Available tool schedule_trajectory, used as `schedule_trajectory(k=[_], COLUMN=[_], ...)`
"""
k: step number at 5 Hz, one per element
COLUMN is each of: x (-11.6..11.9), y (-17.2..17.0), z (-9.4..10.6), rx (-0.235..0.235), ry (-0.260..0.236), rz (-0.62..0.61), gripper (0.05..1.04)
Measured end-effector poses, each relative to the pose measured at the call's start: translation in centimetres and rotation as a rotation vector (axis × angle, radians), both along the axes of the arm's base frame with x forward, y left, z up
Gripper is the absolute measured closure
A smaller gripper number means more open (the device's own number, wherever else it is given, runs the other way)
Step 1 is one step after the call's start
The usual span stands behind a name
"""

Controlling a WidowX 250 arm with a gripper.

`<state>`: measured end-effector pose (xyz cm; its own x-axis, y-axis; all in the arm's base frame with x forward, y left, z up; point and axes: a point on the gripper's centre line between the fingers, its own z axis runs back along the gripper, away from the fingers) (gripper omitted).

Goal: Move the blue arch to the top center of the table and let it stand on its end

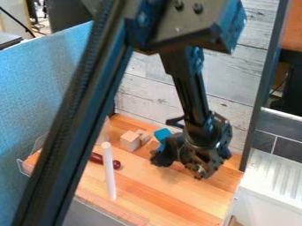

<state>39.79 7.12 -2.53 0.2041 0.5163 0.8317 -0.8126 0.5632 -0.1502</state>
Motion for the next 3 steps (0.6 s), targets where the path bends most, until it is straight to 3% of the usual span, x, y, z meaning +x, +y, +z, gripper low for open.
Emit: schedule_trajectory(k=[1,2,3], x=[-1.9,-2.5,-2.1], y=[1.6,2.8,3.9], z=[2.7,5.6,7.9], rx=[-0.023,-0.018,-0.021], ry=[0.08,0.199,0.411], rz=[-0.037,-0.094,-0.229], gripper=[0.083,0.083,0.083])
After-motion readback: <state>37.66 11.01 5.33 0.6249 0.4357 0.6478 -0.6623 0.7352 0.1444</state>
